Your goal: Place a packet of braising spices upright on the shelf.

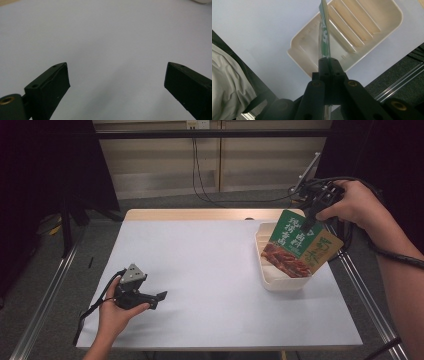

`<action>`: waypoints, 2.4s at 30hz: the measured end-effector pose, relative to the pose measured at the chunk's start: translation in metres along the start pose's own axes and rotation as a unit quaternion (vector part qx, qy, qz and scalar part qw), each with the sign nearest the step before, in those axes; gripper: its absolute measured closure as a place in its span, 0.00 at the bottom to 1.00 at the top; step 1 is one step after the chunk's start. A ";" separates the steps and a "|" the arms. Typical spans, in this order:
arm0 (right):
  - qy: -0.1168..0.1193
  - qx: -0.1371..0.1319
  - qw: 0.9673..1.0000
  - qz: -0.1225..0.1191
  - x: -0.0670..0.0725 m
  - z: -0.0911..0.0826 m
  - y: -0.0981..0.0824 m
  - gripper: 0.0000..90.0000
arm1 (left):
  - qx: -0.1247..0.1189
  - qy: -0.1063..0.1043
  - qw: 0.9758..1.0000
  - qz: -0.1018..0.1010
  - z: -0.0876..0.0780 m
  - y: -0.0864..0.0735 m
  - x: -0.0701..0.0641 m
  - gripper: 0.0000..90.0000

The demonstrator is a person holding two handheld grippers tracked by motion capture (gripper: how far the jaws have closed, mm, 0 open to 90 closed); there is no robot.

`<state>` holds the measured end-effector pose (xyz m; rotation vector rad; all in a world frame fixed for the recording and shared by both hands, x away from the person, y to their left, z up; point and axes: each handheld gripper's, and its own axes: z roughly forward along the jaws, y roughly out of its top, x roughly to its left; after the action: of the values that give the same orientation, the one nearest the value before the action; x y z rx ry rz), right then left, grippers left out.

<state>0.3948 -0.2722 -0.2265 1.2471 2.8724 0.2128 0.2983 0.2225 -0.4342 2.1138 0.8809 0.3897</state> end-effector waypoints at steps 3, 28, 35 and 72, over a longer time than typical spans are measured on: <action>-0.002 0.004 1.000 0.001 -0.001 0.002 0.000 1.00 | 0.002 -0.002 1.000 -0.001 0.000 0.000 0.000 0.06; 0.008 0.002 1.000 -0.003 -0.005 0.017 0.006 1.00 | 0.002 -0.002 1.000 -0.005 0.001 0.000 0.000 0.06; 0.008 0.003 1.000 0.000 -0.005 0.021 0.006 1.00 | 0.005 0.002 1.000 -0.001 0.000 0.000 0.000 0.06; -0.009 -0.024 0.999 0.042 -0.006 0.013 0.004 0.67 | 0.003 -0.007 1.000 -0.006 -0.001 -0.001 -0.002 0.06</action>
<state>0.4022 -0.2725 -0.2390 1.3548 2.7850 0.2671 0.2962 0.2220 -0.4345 2.1136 0.8871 0.3670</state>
